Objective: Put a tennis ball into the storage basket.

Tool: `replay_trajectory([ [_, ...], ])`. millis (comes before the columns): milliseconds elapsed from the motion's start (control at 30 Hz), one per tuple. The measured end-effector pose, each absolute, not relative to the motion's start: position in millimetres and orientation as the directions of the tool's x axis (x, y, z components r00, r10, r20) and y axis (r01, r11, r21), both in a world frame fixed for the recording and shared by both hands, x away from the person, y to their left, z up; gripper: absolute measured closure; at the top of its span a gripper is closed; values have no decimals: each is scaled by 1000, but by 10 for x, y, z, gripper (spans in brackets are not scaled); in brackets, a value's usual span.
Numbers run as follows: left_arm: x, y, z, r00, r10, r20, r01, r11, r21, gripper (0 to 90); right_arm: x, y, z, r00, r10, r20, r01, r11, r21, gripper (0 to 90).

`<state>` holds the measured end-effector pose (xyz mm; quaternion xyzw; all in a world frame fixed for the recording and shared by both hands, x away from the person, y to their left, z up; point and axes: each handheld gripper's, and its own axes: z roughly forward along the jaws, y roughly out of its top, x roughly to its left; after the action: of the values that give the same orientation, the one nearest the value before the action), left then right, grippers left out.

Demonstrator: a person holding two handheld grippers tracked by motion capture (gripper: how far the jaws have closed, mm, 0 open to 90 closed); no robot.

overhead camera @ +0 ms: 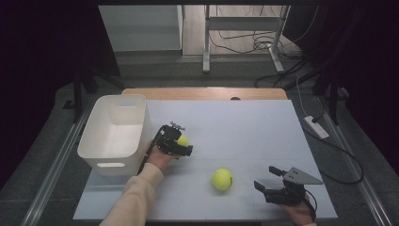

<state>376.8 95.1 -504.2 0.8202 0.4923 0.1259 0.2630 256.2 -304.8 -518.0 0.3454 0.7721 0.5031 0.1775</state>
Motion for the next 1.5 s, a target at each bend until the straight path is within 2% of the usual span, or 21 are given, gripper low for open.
replay_trajectory([
  [133, 3783, 965, -5062, 475, 879, -38, 743, -378, 552, 131, 2562, -3051, -5180, -697, 713, 74, 356, 255, 899, 135],
  [233, 3784, 987, -5056, 462, 887, -17, 741, -375, 557, 256, 2562, -3051, -5180, -697, 713, 74, 356, 255, 899, 136],
  [633, 3730, 975, -5026, 499, 866, -29, 725, -399, 561, 266, 2559, -3053, -5179, -695, 715, 74, 355, 252, 900, 137],
  [1233, 3557, 1067, -4835, 530, 842, -99, 680, -353, 643, 266, 2554, -3057, -5175, -693, 718, 71, 352, 251, 902, 137],
  [1500, 3480, 1074, -4761, 543, 834, -101, 656, -346, 671, 266, 2553, -3059, -5173, -689, 721, 71, 350, 247, 904, 137],
])
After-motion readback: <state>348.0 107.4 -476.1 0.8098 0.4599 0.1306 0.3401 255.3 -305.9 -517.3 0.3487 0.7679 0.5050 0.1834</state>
